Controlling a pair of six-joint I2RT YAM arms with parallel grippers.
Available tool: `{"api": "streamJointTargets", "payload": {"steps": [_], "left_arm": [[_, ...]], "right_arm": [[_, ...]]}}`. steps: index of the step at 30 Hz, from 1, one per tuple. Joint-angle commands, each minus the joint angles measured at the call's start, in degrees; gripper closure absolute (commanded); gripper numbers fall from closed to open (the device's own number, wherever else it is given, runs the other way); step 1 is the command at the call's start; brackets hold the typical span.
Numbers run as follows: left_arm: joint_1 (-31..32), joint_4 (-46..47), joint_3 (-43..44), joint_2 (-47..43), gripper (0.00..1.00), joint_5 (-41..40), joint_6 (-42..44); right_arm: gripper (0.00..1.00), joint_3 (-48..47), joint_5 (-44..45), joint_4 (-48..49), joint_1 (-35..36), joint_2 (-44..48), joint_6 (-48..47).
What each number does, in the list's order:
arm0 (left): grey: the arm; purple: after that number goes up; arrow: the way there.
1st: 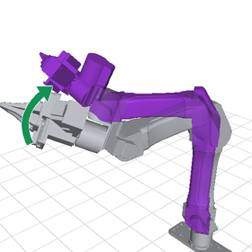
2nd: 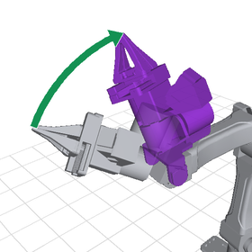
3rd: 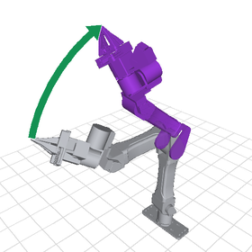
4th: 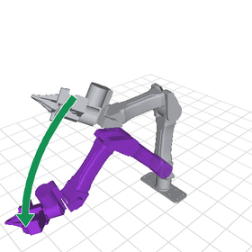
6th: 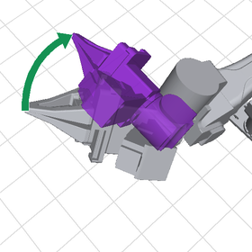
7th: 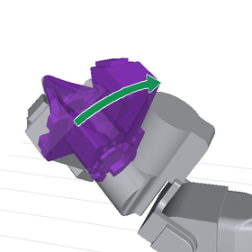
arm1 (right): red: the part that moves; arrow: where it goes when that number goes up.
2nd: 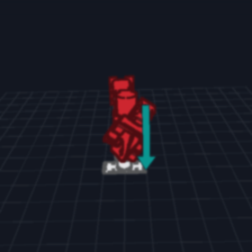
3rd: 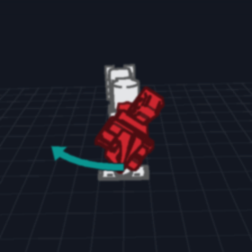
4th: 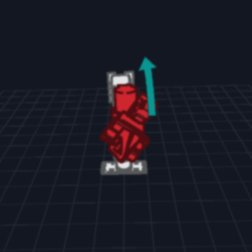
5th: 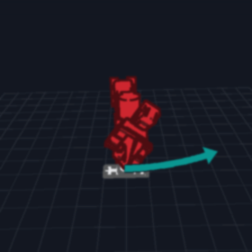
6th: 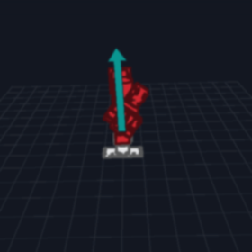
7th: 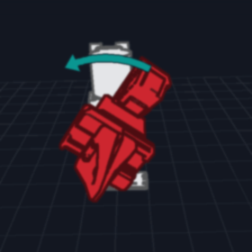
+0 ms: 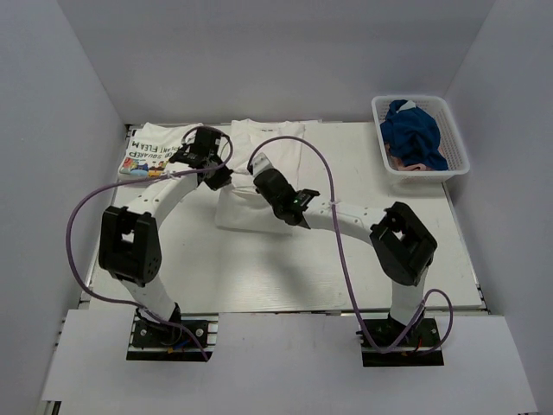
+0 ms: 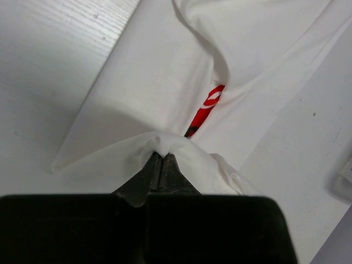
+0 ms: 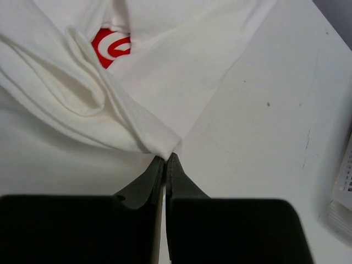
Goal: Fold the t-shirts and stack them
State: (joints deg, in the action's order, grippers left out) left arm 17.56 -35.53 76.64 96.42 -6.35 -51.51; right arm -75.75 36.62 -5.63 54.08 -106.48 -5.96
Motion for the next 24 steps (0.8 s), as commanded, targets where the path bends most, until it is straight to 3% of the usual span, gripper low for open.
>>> {"api": "streamJointTargets", "payload": {"steps": [1, 6, 16, 17, 20, 21, 24], "left_arm": [[-1.0, 0.8, 4.7, 3.6, 1.0, -1.0, 1.2], [-1.0, 1.4, 9.0, 9.7, 1.0, 0.8, 1.8], [-1.6, 1.3, 15.5, 16.8, 1.0, -3.6, 1.3], [-1.6, 1.3, 17.3, 17.3, 0.78, -4.1, 1.3], [-2.2, -2.4, 22.6, 19.2, 0.16, -5.0, 2.5], [-2.2, -3.3, 23.9, 19.9, 0.0, -5.6, 3.5], [-2.2, -4.5, 24.7, 17.9, 0.0, -6.4, 5.2]], "right_arm": [[1.0, -4.7, -2.5, 2.0, -2.5, -1.7, -2.6], [1.0, -7.7, -4.5, 0.3, -5.1, -5.2, -2.4], [1.0, -12.1, -7.8, 3.7, -9.6, -12.6, 0.0], [0.79, -13.3, -7.3, 4.5, -10.0, -13.3, 0.2], [0.34, -15.6, -4.1, 3.1, -10.7, -13.5, 3.1], [0.1, -16.3, -3.6, 2.8, -10.8, -13.1, 4.4], [0.1, -13.3, -1.6, 4.3, -10.5, -9.1, 5.6]]}}
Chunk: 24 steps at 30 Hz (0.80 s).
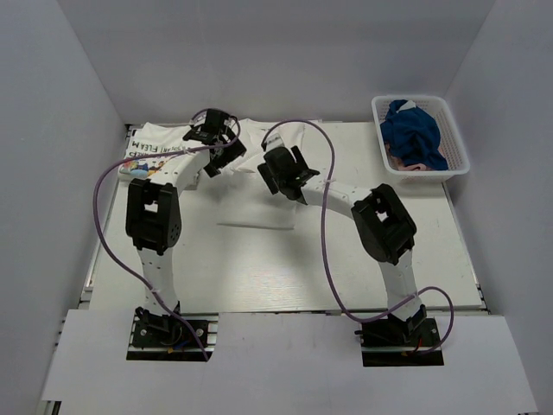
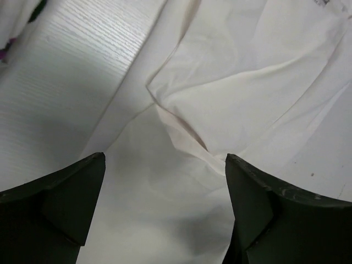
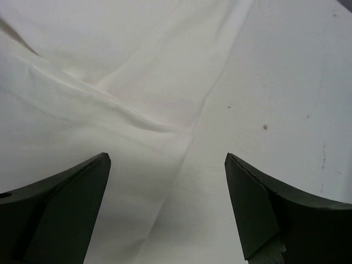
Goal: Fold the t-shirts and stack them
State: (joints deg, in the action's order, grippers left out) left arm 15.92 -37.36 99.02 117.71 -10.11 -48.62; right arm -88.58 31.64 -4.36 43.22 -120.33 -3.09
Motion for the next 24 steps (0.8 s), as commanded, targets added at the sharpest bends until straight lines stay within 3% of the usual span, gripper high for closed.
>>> {"api": "streamJointTargets", "payload": {"steps": [1, 5, 12, 14, 18, 24], "left_arm": [[-0.5, -2.7, 0.2, -4.5, 0.0, -2.6, 2.3], [-0.5, -1.1, -9.4, -12.6, 0.0, -2.6, 3.1], [0.7, 1.6, -31.2, -25.2, 0.0, 0.3, 6.1], [0.7, 2.7, -36.4, -25.9, 0.01, 2.7, 6.8], [0.7, 4.9, -40.4, -25.9, 0.14, 3.9, 7.3], [0.7, 8.8, -42.9, -23.1, 0.28, 4.5, 7.8]], "right_arm": [[0.1, 1.3, 3.4, 2.9, 0.5, 7.6, 2.7], [0.1, 7.1, -5.1, 2.4, 0.8, 12.5, 5.8], [0.1, 18.2, -10.1, -5.4, 0.5, 21.1, 18.5], [0.1, 25.4, -17.6, -2.6, 0.4, 24.1, 19.4], [0.1, 31.6, -29.6, 1.1, 0.5, 25.4, 19.9], [0.1, 34.9, -31.0, 7.6, 0.0, 22.3, 18.2]]}}
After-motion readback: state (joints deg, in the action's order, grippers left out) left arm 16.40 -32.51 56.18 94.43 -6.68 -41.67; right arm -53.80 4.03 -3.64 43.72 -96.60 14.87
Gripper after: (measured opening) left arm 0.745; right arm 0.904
